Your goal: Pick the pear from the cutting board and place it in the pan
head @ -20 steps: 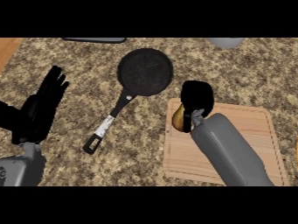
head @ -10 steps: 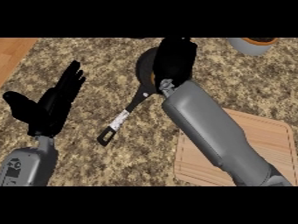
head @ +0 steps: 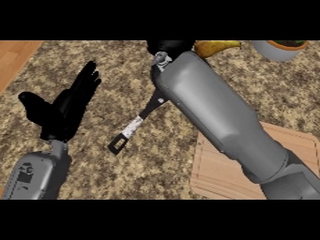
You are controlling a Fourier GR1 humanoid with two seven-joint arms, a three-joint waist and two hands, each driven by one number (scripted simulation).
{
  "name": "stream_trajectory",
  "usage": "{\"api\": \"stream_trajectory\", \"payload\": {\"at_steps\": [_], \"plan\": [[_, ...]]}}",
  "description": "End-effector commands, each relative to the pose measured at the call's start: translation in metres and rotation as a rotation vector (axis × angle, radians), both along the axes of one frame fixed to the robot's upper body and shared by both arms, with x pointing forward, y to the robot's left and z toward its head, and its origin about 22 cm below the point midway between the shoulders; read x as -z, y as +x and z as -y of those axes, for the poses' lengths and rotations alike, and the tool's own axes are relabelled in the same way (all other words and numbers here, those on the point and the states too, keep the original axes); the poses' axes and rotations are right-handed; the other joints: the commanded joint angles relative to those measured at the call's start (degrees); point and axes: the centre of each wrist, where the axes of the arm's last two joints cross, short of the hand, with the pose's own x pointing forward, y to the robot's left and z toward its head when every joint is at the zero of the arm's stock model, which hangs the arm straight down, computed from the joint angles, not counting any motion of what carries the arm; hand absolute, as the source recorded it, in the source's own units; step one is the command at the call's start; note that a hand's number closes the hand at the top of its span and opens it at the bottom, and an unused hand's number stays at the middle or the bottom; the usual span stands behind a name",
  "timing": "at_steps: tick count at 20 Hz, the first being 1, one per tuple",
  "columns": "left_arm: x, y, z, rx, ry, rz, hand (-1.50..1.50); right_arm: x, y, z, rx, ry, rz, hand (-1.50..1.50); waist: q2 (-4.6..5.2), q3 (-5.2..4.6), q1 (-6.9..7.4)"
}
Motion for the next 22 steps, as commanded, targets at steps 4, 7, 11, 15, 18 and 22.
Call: {"api": "stream_trajectory", "payload": {"at_steps": [4,7,11,15,18,22], "plan": [[-0.003,0.001,0.006,-0.006,-0.009,-0.007,0.00,-0.016,0.013,-0.010,0.272,0.078,0.100,1.50,-0.32,0.18,-1.20],[-0.004,0.007,-0.005,-0.052,-0.014,0.001,0.00,-0.018,0.017,-0.008,0.281,0.114,0.131,1.50,-0.30,0.23,-3.27],[0.007,0.003,-0.005,-0.062,-0.004,-0.014,0.00,-0.008,0.019,-0.006,0.300,0.152,0.168,1.50,-0.51,0.27,-4.09],[0.007,0.001,-0.014,-0.106,-0.004,-0.025,0.00,0.009,0.026,0.004,0.307,0.174,0.168,1.50,-0.95,0.42,-6.25],[0.005,0.001,-0.011,-0.136,-0.004,-0.006,0.00,0.036,0.029,0.014,0.284,0.195,0.146,1.50,-0.97,0.48,-6.86],[0.011,-0.006,-0.015,-0.120,-0.012,-0.024,0.00,0.074,0.030,0.032,0.241,0.254,0.134,1.50,-0.82,0.54,-6.79]]}}
